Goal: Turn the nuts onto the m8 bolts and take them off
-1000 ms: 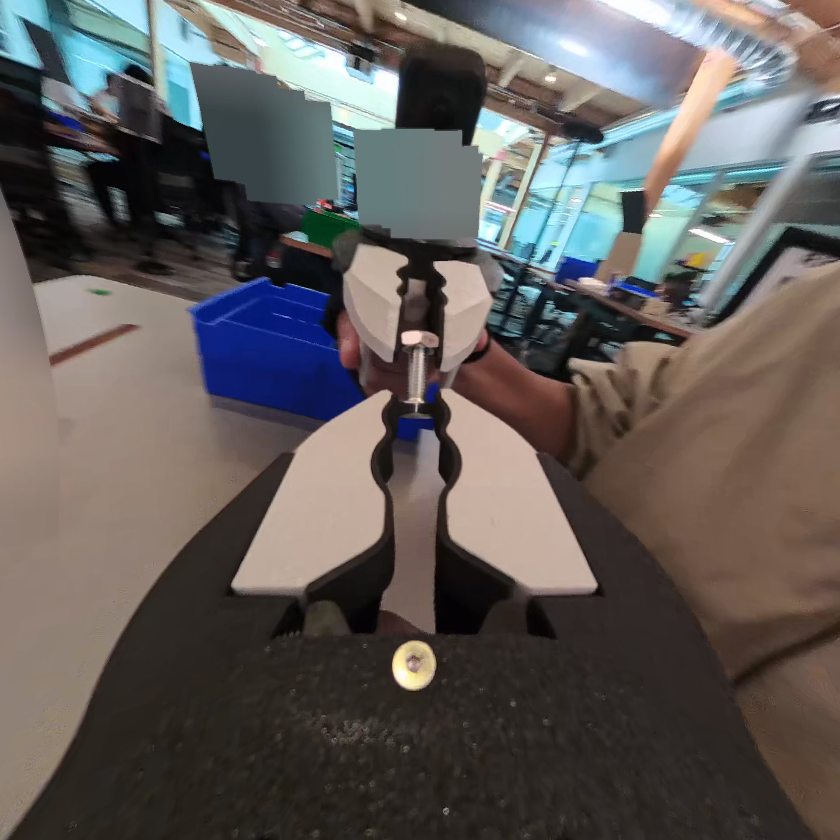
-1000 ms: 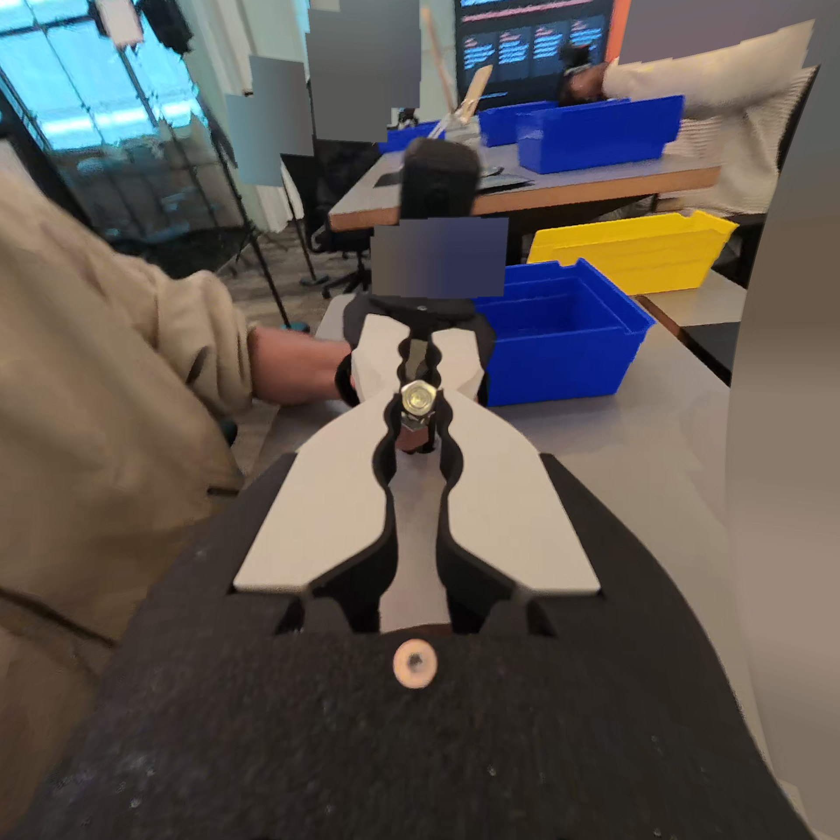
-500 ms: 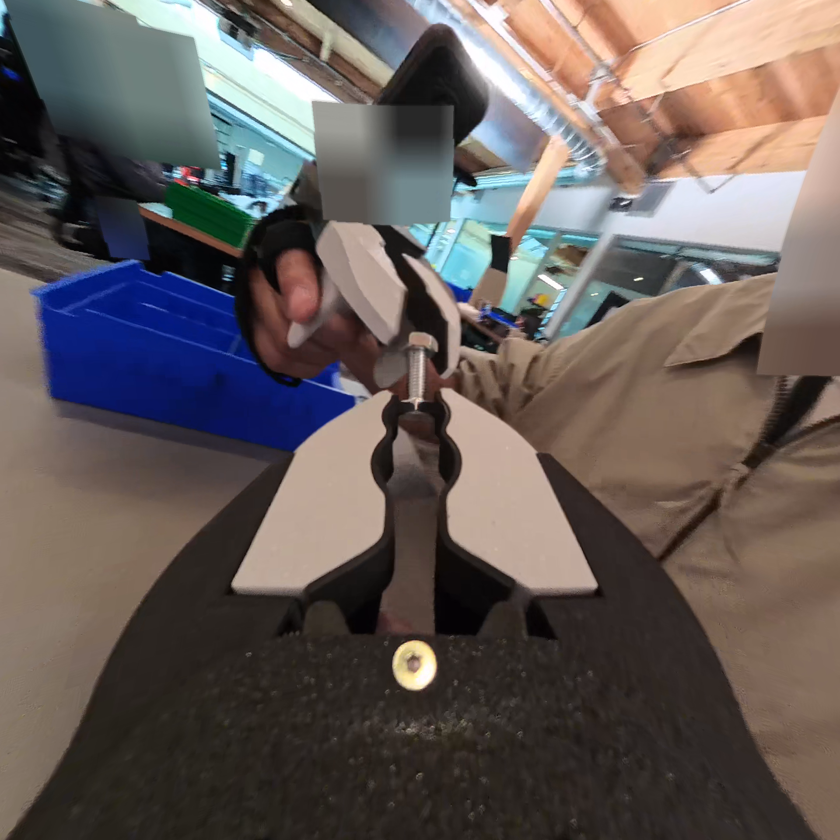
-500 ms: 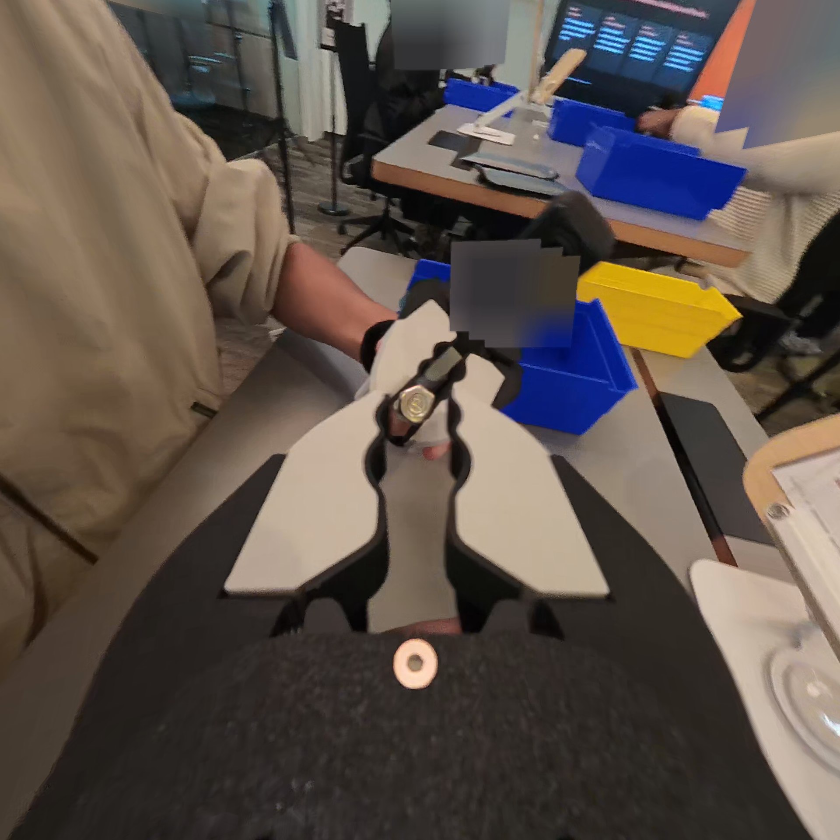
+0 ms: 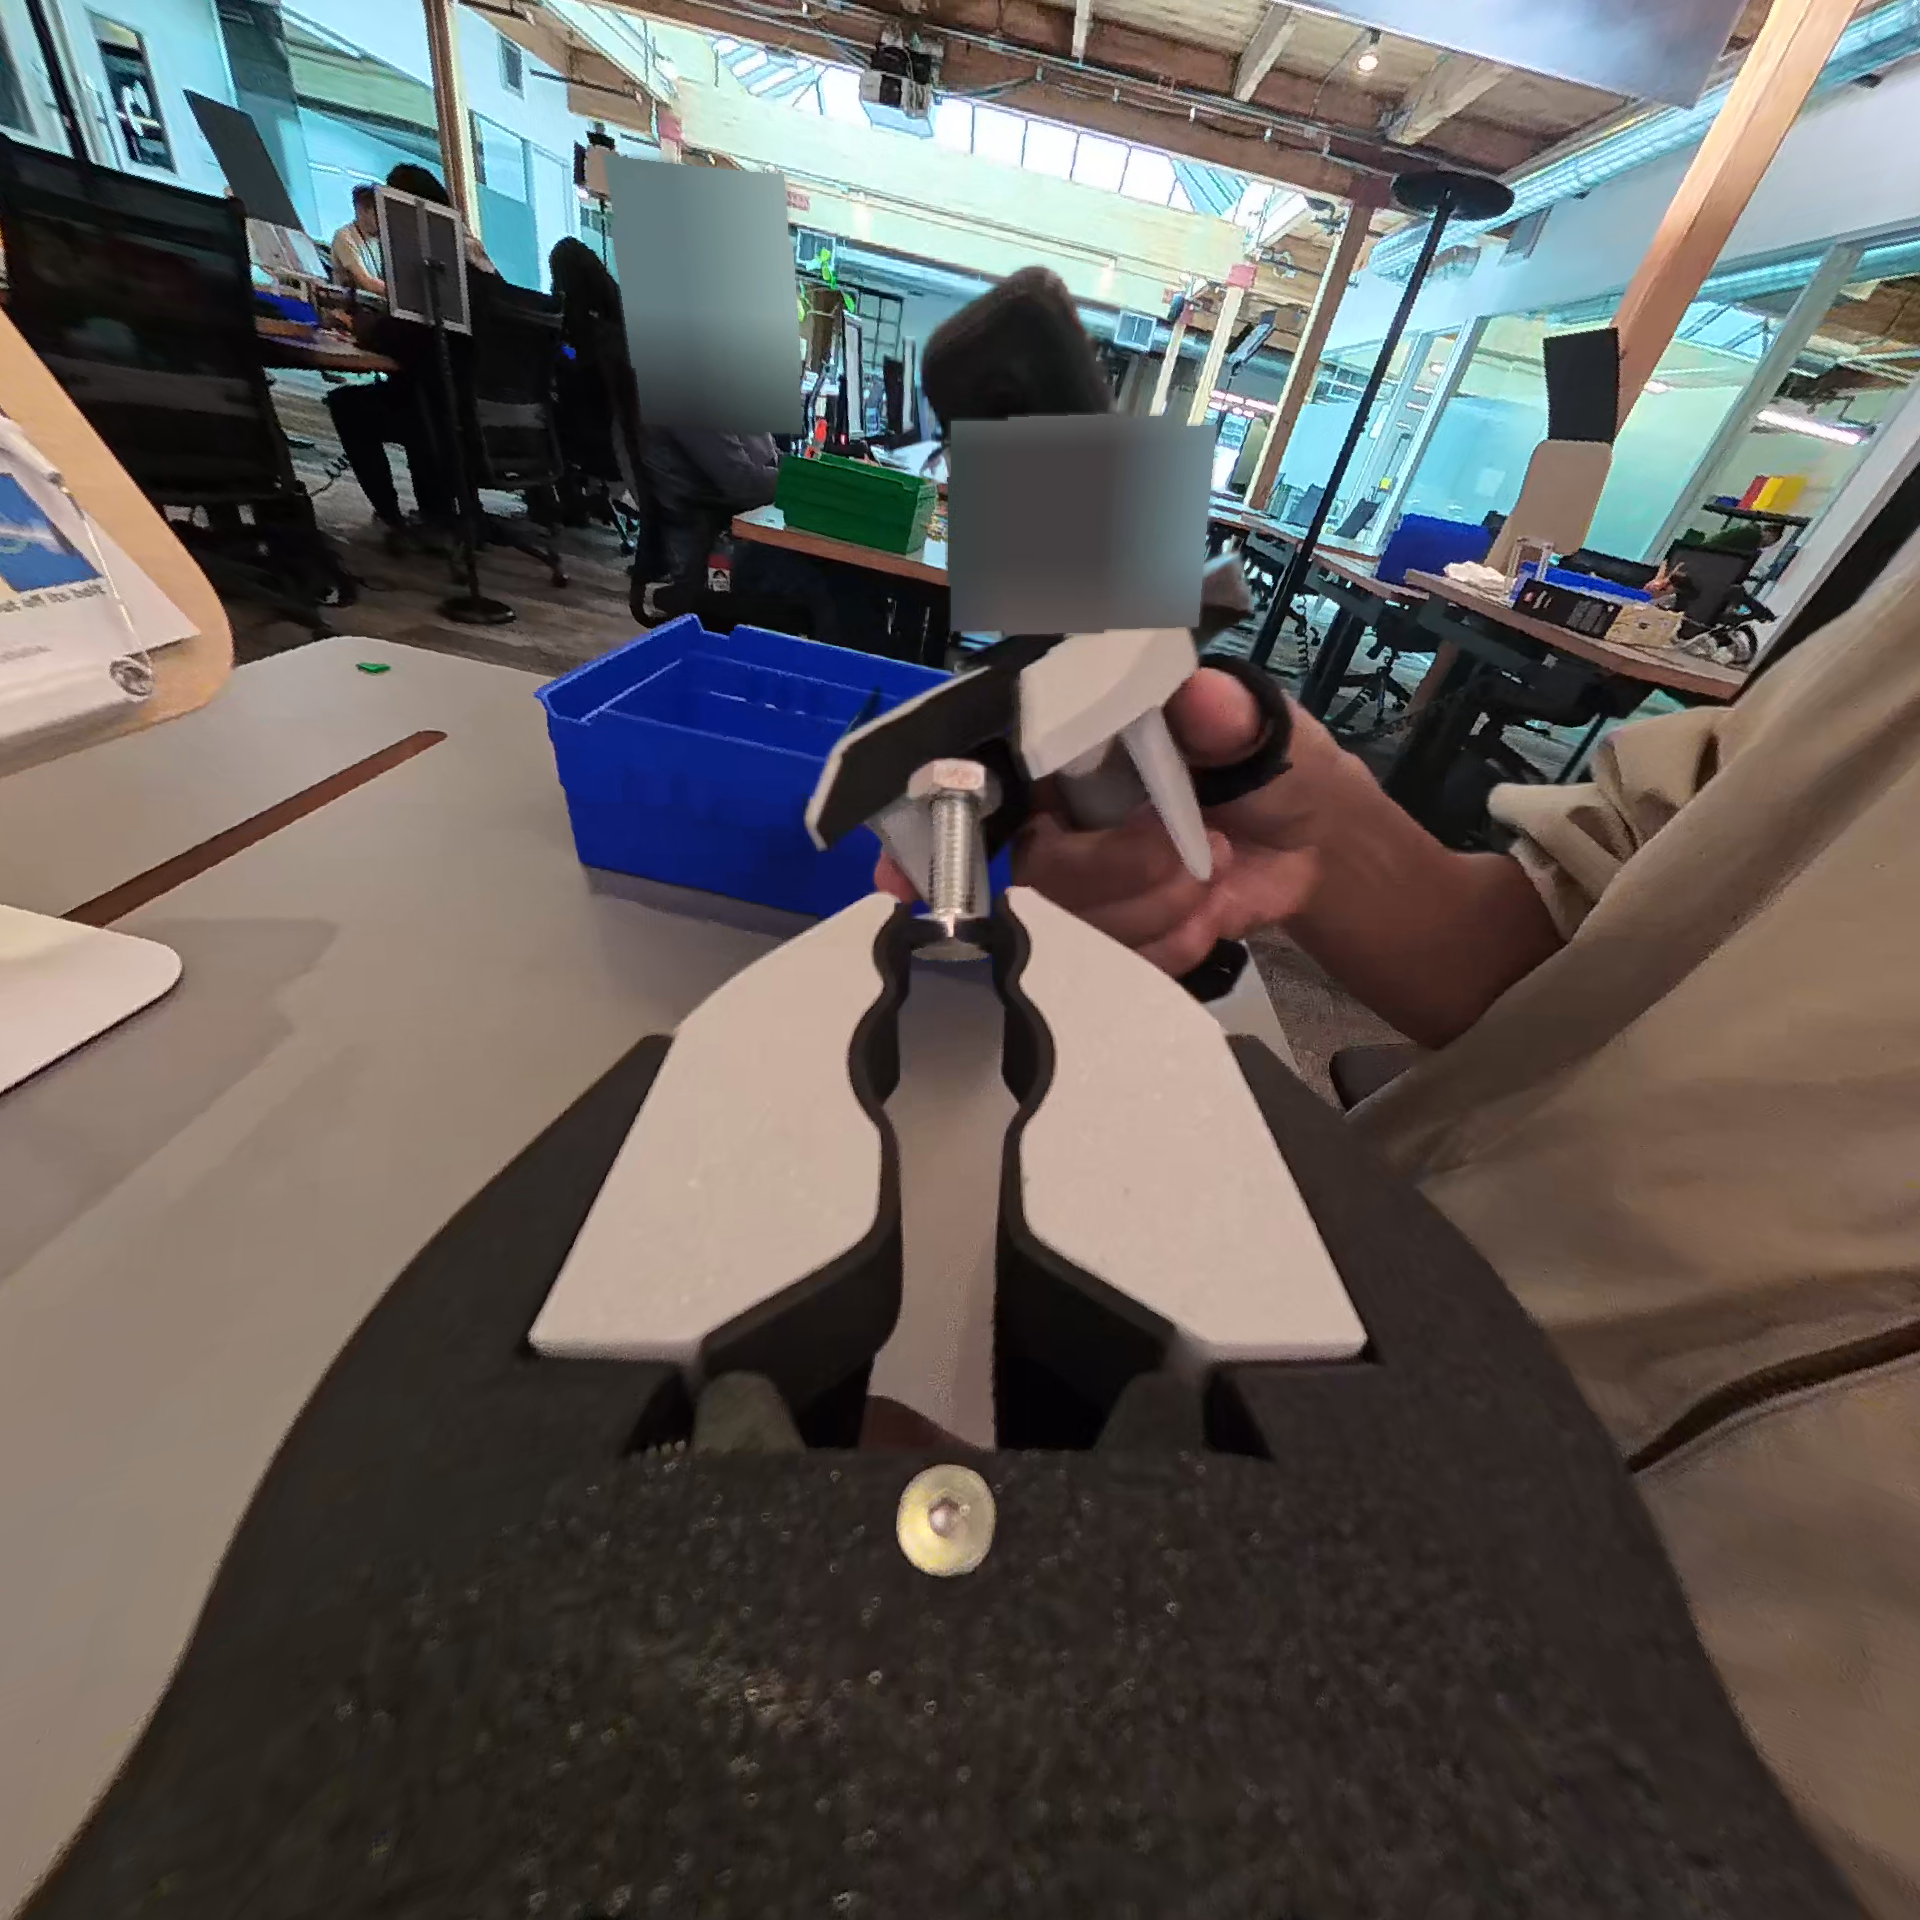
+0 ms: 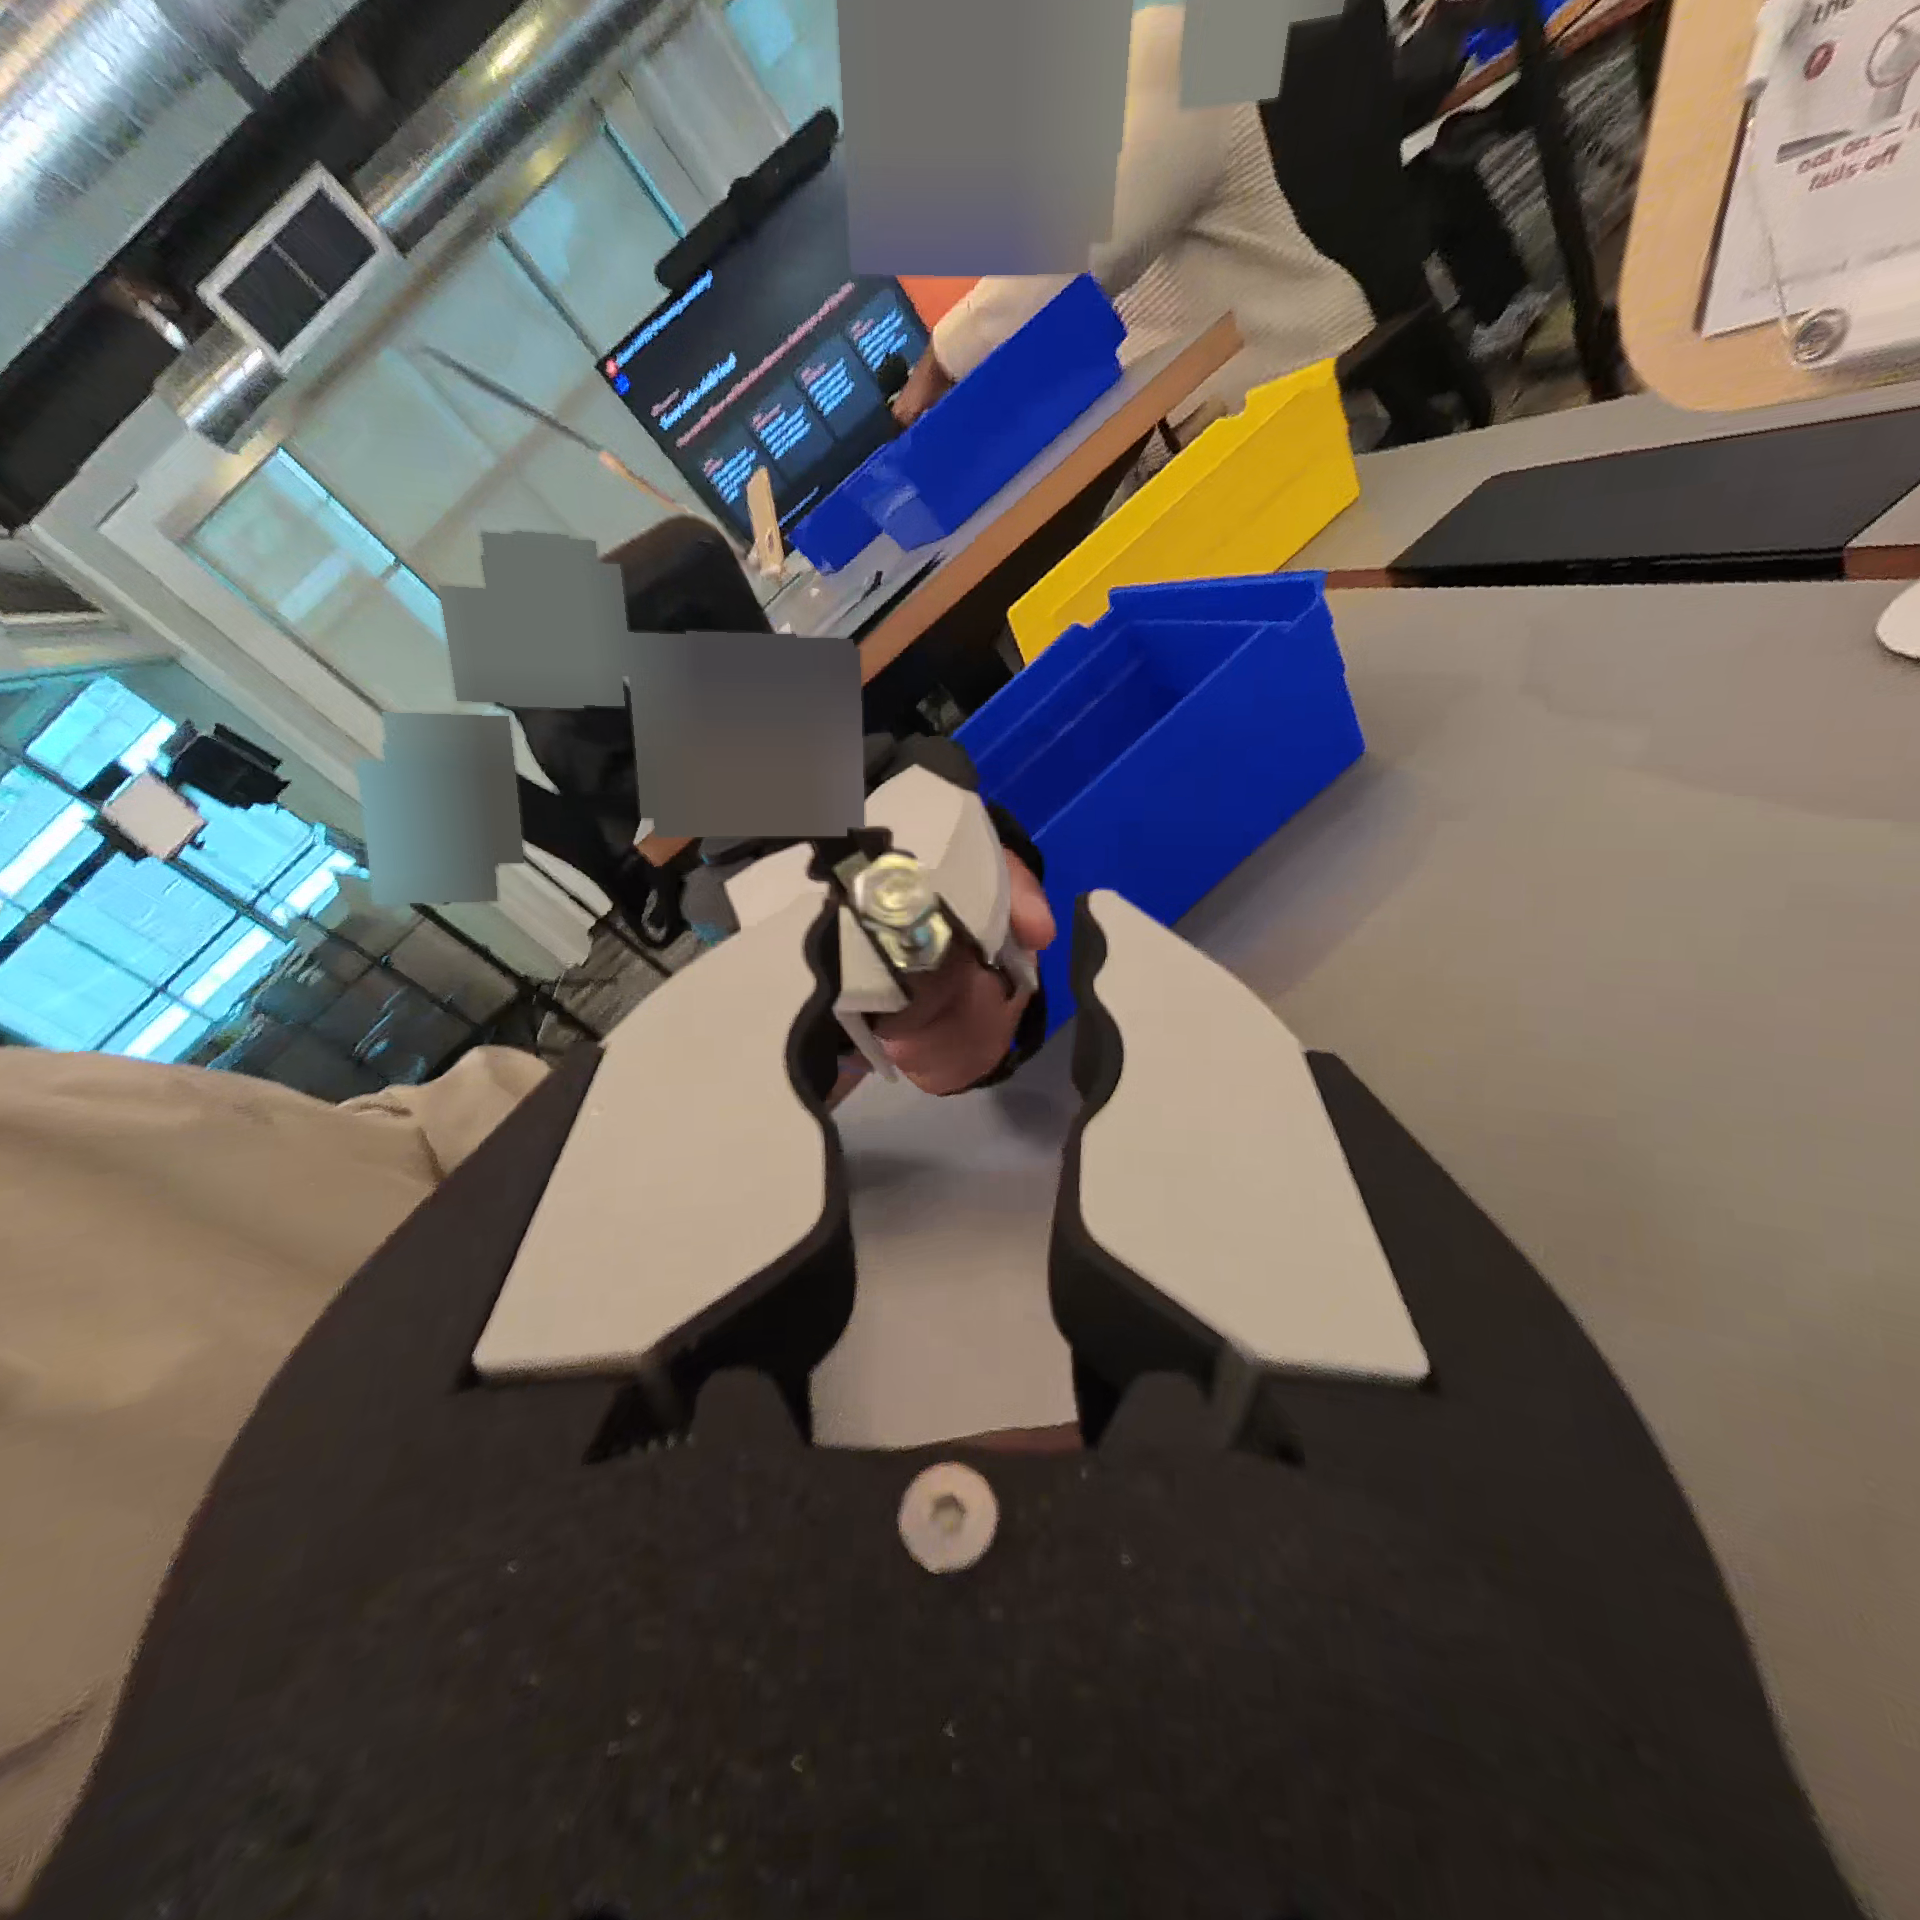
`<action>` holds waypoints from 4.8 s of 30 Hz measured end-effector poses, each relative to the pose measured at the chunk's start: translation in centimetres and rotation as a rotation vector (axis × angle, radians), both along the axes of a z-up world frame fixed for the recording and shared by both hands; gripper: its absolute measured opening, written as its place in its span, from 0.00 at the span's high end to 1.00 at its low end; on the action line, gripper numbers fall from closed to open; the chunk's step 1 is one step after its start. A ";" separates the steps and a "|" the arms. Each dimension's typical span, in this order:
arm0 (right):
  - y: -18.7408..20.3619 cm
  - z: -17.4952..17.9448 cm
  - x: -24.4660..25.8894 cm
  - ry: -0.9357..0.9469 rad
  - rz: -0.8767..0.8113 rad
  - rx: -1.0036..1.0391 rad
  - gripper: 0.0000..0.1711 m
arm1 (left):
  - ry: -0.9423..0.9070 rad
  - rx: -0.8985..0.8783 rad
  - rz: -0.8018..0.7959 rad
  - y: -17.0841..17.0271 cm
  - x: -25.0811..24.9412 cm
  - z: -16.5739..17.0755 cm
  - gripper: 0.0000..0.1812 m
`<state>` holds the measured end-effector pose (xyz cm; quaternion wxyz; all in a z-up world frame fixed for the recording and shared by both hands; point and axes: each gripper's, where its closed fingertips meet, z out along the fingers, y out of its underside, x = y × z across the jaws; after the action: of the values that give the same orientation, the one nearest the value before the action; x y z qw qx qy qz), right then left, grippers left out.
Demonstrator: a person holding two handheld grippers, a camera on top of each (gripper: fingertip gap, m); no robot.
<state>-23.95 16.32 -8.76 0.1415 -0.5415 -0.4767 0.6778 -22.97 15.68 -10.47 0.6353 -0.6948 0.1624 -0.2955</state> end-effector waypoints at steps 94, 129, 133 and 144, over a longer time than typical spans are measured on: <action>-1.0 0.9 2.6 0.076 -0.096 -0.073 0.77 | 0.087 0.051 0.033 -1.3 1.1 0.3 0.92; -5.6 2.0 5.6 0.396 0.530 0.617 0.89 | -0.087 -0.009 -0.326 -4.7 5.7 1.7 0.92; -4.2 2.5 5.1 0.357 0.360 0.490 0.72 | 0.002 0.028 -0.163 -2.9 3.9 1.1 0.92; 0.0 0.4 3.8 0.180 -0.323 0.001 0.80 | 0.147 0.044 0.045 -0.7 1.8 -0.9 0.92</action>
<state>-20.16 16.35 -8.32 0.2907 -0.5480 -0.3694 0.6919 -21.14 14.94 -11.39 0.6433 -0.7039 0.1995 -0.2256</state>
